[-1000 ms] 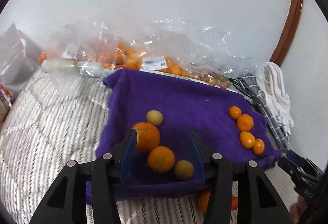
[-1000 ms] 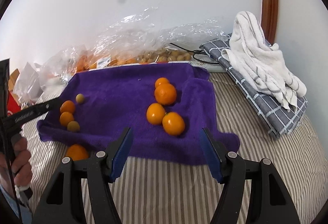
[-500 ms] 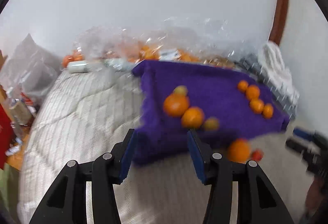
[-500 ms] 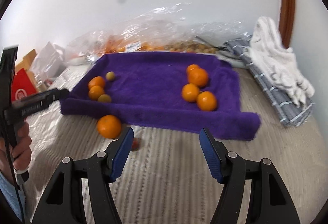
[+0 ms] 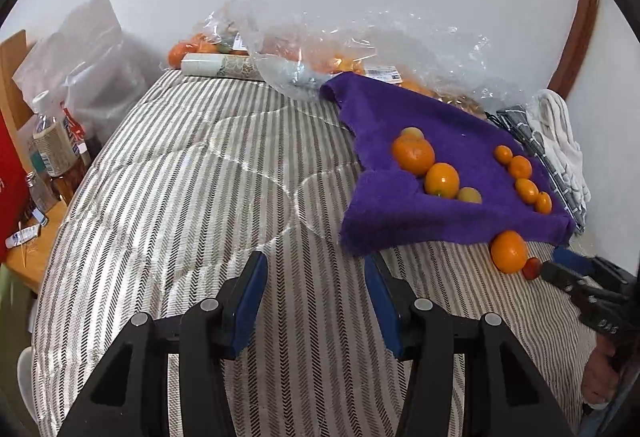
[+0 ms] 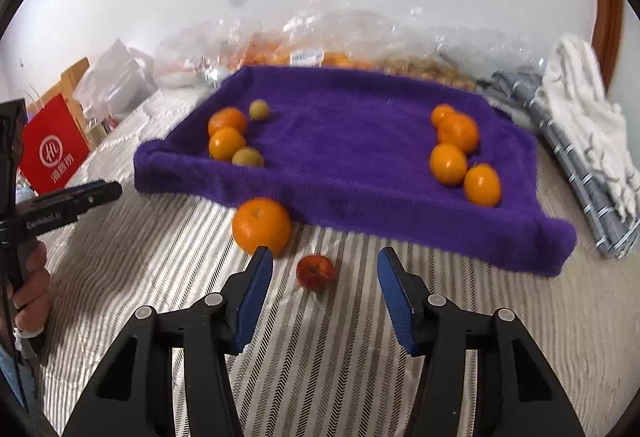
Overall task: Organize fruits
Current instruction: 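Grasp the small red fruit with right gripper while left tool approaches the loose orange, then close left gripper on the loose orange while right gripper holds the red fruit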
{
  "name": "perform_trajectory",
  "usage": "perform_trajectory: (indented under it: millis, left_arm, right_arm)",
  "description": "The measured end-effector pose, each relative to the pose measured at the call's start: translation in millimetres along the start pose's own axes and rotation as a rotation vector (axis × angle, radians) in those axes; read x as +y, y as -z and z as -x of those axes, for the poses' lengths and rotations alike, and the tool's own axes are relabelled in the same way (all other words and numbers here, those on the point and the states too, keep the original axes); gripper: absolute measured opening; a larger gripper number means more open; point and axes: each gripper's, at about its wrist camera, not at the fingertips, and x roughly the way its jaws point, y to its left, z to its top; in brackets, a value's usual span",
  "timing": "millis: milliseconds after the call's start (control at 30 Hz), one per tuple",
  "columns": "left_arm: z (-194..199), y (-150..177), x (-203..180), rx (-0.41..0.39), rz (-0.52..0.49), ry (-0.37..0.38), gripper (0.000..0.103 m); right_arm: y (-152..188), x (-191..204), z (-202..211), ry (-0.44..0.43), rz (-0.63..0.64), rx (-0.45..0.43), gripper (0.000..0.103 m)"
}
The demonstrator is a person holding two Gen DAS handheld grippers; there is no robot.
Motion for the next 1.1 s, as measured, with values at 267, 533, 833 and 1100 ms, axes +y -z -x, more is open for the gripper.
perform_trajectory:
  millis: [267, 533, 833, 1100]
  left_arm:
    - [2.4, 2.9, -2.3, -0.007, -0.012, 0.026, 0.048]
    - [-4.5, 1.9, 2.6, 0.031, 0.022, -0.006, 0.048]
    - [-8.5, 3.8, -8.8, 0.047, 0.015, -0.156, 0.047]
    - [-3.3, 13.1, -67.5, 0.101, -0.012, 0.017, 0.047]
  right_arm:
    - [6.0, 6.5, -21.8, 0.009, 0.035, 0.035, 0.025]
    - [12.1, -9.2, -2.5, -0.014, 0.003, -0.002, 0.024]
    - [18.8, -56.5, 43.6, 0.043, -0.036, -0.057, 0.024]
    - [34.7, -96.9, 66.7, 0.084, -0.1, -0.074, 0.024]
